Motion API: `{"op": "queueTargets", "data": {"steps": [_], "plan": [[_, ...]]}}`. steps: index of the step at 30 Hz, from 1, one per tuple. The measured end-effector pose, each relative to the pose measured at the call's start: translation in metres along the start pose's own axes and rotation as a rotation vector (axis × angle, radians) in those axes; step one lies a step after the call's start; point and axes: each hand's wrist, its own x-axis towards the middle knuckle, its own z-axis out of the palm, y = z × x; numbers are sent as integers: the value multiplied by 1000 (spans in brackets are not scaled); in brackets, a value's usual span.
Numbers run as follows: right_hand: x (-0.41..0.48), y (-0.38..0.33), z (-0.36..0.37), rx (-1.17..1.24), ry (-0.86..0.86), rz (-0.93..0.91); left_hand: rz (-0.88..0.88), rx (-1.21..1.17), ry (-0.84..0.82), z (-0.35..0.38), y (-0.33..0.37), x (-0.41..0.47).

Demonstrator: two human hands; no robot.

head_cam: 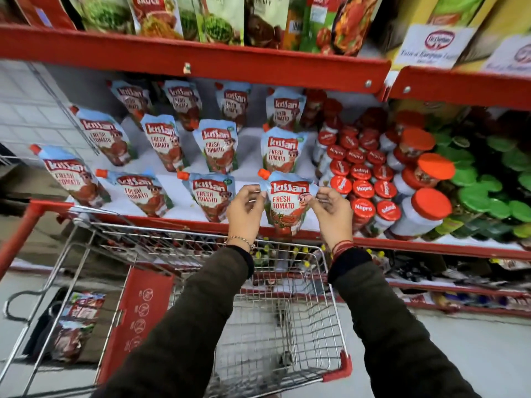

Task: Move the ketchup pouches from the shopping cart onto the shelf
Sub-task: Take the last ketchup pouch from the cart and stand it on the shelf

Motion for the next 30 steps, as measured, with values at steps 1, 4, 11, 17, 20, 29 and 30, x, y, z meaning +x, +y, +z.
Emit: {"op": "queueTargets", "data": {"steps": [1,4,11,17,20,29,30], "plan": [[6,-1,2,-2,2,-4,4,2,-5,3,2,6],[18,6,9,13,9,2,21,31,-5,9,-1,17],[22,27,22,14,-7,17,-14,46,14,16,-20,25],[21,32,22,17,-17,33,-34,3,9,16,-27,23],[21,29,21,-3,-12,44,-46,-16,9,15,-28,21],[18,30,23,-52,-1,68,-47,24,1,12,-25,19],[18,28,23,-58,-1,72,-47,38,4,12,-23,18]]}}
